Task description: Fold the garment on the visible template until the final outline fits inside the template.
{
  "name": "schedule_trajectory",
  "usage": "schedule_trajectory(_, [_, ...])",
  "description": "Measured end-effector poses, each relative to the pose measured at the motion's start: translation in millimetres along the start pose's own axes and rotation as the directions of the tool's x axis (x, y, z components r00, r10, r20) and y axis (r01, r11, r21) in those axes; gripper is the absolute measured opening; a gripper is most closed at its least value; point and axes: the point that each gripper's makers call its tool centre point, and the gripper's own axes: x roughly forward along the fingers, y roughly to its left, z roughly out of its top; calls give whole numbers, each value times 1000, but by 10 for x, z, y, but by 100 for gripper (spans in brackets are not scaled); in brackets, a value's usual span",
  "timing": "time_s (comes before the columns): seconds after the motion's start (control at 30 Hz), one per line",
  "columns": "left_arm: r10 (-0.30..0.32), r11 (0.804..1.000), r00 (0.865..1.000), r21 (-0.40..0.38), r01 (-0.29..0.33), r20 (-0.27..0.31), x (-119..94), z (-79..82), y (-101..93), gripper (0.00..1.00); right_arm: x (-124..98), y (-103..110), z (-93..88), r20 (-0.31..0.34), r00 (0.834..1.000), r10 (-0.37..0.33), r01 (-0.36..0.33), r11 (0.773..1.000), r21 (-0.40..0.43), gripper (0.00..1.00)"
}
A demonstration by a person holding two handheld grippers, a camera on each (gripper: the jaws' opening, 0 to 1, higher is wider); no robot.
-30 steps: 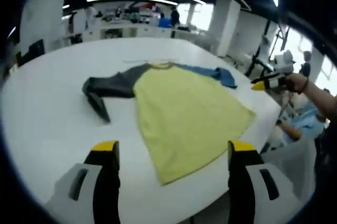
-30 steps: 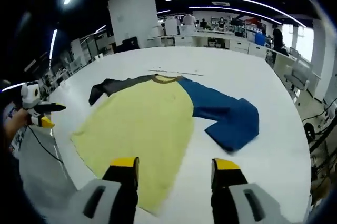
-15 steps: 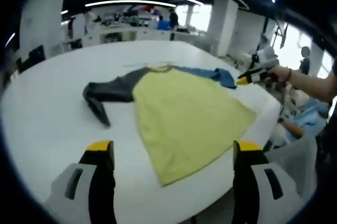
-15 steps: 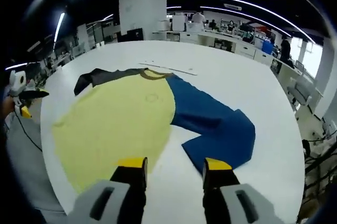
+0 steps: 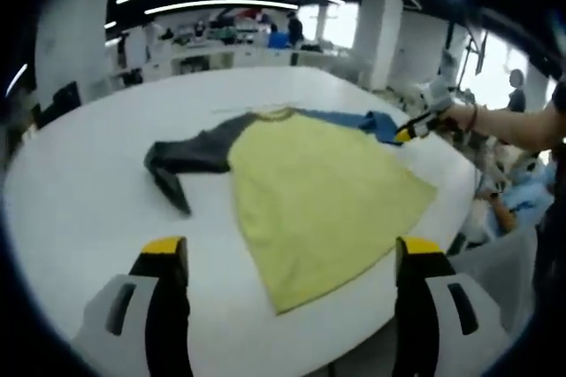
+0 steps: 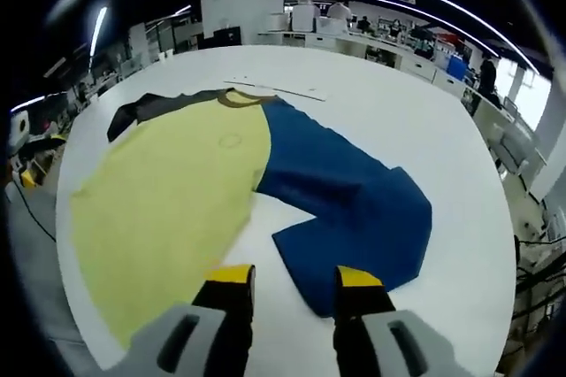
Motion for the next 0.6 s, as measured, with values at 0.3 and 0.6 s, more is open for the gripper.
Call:
schedule_trajectory(0.3, [-12,1000,1000,15,11,26,14,95,-89,99,84,-117,-90,-40,999,-12,12,1000,-20,24])
schedule_trajectory(0.6, [-9,1000,999,5,8,43,16,182,-158,97,160,-89,-105,-63,998,-8,5,999,-49,22])
